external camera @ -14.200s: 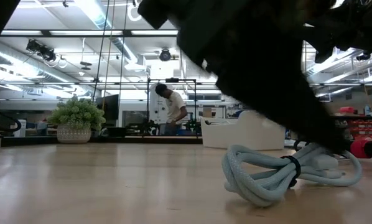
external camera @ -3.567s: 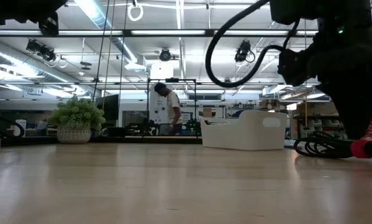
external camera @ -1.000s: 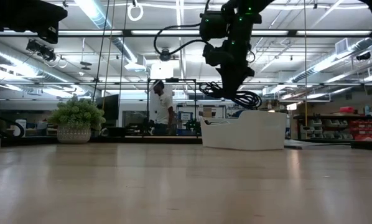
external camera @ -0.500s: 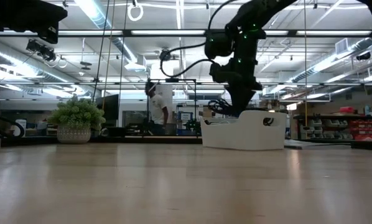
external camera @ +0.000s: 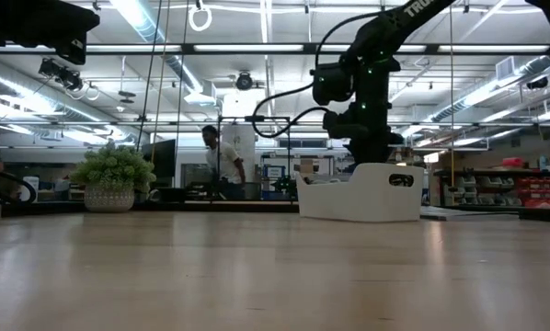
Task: Pick and place USB-C Cables
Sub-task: Put the black charger cable into the white bin, then return to Home Position
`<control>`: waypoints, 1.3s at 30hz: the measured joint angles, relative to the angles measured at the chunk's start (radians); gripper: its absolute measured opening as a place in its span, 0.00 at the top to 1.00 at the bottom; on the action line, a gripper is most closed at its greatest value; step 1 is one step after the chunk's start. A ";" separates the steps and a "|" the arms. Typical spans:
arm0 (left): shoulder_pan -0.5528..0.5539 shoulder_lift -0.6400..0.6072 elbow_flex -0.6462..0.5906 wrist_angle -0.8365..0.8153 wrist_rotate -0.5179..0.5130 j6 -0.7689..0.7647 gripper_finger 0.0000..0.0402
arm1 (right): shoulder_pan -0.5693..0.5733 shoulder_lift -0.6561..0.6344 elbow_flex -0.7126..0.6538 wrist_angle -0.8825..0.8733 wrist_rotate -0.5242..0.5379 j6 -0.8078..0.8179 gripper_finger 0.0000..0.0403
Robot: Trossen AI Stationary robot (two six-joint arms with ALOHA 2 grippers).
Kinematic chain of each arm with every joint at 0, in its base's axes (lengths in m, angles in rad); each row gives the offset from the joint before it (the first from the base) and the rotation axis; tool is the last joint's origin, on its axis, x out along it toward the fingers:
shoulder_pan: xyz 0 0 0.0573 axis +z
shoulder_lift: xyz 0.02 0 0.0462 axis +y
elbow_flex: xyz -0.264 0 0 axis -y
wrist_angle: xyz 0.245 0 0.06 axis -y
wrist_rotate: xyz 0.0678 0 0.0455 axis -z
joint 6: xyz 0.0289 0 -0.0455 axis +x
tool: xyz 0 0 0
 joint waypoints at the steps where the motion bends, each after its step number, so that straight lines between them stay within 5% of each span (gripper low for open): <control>1: 0.000 0.000 0.000 0.000 0.000 0.000 0.89 | -0.003 0.000 0.008 -0.012 -0.004 0.001 0.66; 11: 0.000 0.000 0.000 0.000 0.000 0.000 0.89 | 0.021 0.001 0.163 -0.113 -0.014 0.012 0.61; 24: 0.000 0.000 0.000 0.000 0.000 0.000 0.89 | 0.056 0.001 0.107 -0.038 -0.023 0.007 0.61; 33: 0.000 0.000 0.000 0.000 0.000 0.000 0.89 | 0.147 -0.045 0.107 -0.086 -0.161 0.010 0.61; 39: 0.000 0.000 0.000 0.000 0.000 0.000 0.89 | 0.212 -0.181 0.107 -0.232 -0.050 0.057 0.61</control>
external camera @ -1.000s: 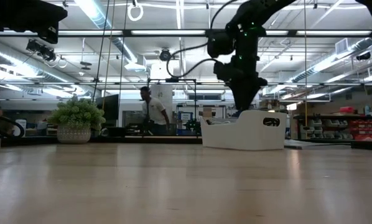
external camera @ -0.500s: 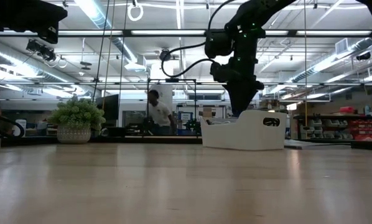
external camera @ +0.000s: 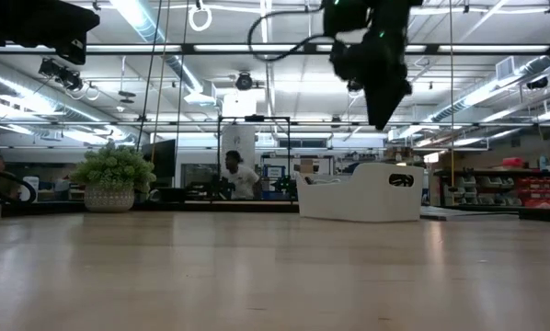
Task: Pick and place USB-C Cables
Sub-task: Return to Home Position
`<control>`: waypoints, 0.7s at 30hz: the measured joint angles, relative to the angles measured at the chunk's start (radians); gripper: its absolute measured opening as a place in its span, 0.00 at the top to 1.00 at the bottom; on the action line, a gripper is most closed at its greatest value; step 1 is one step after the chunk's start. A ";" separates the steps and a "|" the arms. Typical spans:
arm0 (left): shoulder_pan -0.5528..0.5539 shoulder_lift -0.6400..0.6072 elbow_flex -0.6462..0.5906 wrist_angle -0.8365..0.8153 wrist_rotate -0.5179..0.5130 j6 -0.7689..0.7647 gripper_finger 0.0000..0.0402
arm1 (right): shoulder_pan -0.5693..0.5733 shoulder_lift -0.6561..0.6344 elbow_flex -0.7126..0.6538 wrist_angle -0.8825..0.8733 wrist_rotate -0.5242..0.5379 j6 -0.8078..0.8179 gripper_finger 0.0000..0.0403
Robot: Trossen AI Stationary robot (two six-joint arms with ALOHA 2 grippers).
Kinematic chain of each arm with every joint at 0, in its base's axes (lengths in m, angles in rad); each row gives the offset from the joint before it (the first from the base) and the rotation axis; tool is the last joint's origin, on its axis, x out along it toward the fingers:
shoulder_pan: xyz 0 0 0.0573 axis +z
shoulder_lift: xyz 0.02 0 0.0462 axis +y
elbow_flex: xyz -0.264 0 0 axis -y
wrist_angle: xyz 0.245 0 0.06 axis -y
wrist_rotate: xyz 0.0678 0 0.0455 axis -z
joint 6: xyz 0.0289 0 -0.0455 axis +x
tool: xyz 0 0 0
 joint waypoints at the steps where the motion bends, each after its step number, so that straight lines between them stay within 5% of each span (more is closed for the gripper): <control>1: 0.000 0.000 0.000 0.000 0.000 0.000 0.89 | 0.012 -0.028 0.000 -0.009 0.035 0.012 0.61; 11: 0.000 0.000 0.000 0.000 0.000 0.000 0.89 | 0.144 -0.275 -0.052 0.033 0.316 0.108 0.61; 21: 0.000 0.000 0.000 0.000 0.000 0.000 0.89 | 0.220 -0.493 -0.399 0.430 0.223 0.109 0.61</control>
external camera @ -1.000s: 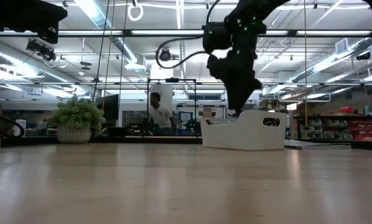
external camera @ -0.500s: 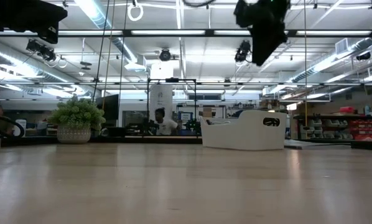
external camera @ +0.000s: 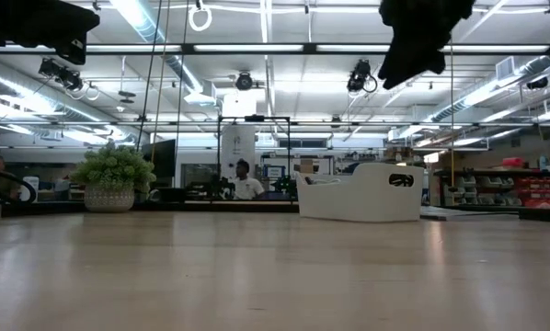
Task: Pick and place USB-C Cables
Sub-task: Return to Home Position
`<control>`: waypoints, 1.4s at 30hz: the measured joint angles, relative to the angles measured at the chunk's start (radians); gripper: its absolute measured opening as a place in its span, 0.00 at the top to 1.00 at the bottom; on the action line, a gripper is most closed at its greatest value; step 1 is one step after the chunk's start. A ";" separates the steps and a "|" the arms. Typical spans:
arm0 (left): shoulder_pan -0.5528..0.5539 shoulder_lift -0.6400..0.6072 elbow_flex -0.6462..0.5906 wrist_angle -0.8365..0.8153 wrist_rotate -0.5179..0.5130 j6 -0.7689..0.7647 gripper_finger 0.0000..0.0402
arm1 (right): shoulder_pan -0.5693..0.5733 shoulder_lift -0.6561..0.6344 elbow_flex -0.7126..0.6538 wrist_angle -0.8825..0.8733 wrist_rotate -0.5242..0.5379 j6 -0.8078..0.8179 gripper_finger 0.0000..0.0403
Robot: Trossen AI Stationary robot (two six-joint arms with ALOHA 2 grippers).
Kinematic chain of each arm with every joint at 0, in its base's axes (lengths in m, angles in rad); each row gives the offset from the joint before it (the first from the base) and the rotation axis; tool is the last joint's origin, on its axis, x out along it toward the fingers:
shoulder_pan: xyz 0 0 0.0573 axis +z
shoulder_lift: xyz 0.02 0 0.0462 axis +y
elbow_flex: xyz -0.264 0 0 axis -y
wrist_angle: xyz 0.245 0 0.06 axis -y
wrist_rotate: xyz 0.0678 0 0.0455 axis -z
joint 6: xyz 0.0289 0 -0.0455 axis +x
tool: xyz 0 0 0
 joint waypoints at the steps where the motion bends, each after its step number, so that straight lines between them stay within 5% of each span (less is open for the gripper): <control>1: 0.000 0.000 0.000 0.000 0.000 0.000 0.89 | 0.005 -0.019 -0.035 0.035 -0.011 0.000 0.61; 27: 0.000 0.000 0.000 0.000 0.000 0.000 0.89 | 0.160 -0.380 -0.751 0.890 -0.014 0.069 0.62; 42: 0.000 0.000 0.000 0.000 0.000 0.000 0.89 | 0.221 -0.542 -0.806 0.869 -0.032 -0.025 0.62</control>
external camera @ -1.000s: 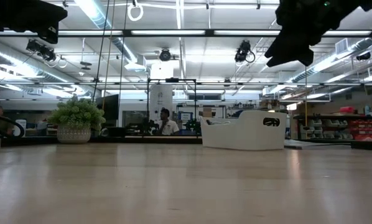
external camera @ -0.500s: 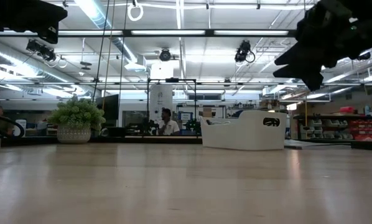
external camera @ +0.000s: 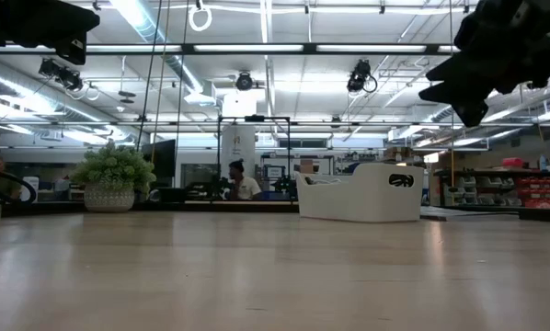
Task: Pick and place USB-C Cables
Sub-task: Return to Home Position
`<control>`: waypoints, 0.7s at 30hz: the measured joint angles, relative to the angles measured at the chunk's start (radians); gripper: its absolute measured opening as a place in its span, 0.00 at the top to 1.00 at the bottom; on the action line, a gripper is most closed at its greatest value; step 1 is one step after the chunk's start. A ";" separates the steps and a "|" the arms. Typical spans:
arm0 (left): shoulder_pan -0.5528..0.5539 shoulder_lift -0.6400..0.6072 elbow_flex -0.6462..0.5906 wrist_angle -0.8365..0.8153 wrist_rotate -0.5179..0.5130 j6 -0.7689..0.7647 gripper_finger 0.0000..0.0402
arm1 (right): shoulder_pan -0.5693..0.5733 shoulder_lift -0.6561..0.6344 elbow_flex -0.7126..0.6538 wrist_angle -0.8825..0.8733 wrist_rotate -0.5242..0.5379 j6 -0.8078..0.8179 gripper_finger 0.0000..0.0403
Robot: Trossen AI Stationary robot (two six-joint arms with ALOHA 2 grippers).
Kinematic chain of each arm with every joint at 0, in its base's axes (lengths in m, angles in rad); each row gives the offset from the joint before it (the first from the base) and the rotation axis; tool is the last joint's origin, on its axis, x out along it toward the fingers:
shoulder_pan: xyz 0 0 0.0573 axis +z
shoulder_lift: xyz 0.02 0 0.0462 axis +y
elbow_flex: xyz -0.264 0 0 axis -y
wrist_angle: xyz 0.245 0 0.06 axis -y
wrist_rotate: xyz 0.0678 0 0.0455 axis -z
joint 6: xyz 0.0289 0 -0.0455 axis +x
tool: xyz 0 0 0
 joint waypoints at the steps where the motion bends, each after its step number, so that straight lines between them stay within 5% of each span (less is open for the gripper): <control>1: 0.000 0.000 0.000 0.000 0.000 0.000 0.89 | 0.000 -0.015 0.000 -0.019 0.013 -0.004 0.62; 12: 0.000 0.000 0.000 0.000 0.000 -0.001 0.89 | 0.000 -0.100 -0.029 -0.089 0.072 -0.027 0.62; 21: 0.000 0.000 0.000 0.000 0.000 0.000 0.89 | -0.002 -0.144 -0.186 0.059 0.072 0.025 0.65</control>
